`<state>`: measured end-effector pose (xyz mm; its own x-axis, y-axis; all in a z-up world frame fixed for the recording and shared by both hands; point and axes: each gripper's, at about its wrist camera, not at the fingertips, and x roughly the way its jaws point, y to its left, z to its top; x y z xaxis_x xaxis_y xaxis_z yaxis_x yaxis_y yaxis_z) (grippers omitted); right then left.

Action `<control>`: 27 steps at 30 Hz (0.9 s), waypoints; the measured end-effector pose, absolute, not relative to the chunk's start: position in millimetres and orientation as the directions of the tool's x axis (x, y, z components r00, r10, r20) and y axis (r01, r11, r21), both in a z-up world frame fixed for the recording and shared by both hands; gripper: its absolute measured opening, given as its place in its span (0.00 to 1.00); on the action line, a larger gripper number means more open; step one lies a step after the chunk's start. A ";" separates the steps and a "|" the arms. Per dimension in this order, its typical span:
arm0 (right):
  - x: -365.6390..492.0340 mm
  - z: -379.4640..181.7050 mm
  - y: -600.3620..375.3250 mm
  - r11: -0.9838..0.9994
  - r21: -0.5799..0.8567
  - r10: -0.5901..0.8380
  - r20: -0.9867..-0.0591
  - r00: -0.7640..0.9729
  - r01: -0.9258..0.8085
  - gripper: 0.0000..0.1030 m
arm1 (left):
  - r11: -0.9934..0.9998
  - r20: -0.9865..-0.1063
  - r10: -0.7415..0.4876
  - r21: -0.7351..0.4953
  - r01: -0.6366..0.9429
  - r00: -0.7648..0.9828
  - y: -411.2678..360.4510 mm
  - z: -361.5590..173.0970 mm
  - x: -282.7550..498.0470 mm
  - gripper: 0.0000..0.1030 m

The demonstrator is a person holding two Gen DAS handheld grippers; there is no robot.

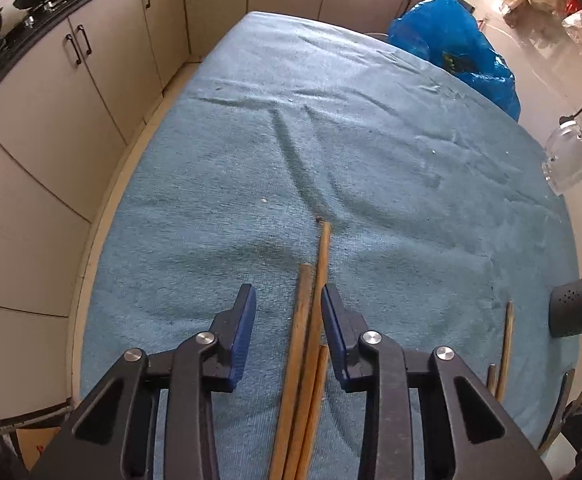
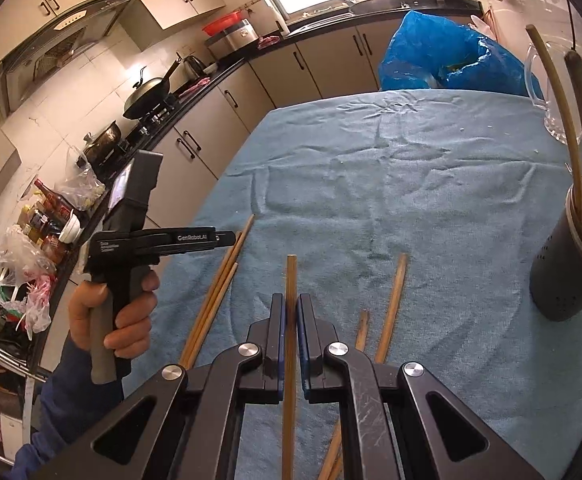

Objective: Organize utensils
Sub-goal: 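Close the left tool on a chopstick while the right tool lifts its chopstick, then carry both held chopsticks upright over to the black utensil cup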

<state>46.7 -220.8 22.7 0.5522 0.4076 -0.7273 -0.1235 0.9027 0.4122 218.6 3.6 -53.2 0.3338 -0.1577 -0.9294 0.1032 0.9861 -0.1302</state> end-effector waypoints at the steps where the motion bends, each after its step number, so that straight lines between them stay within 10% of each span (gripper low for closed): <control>1: 46.8 22.5 -220.8 0.904 0.411 0.405 -0.728 0.553 -0.121 0.06 | 0.988 -0.931 -0.144 -0.116 0.102 0.337 2.8 -54.1 218.8 0.31; 27: 32.4 41.3 -209.8 0.901 0.393 0.416 -0.672 0.612 -0.181 0.06 | 0.997 -0.856 -0.061 -0.025 0.078 0.514 9.8 -10.4 172.0 0.07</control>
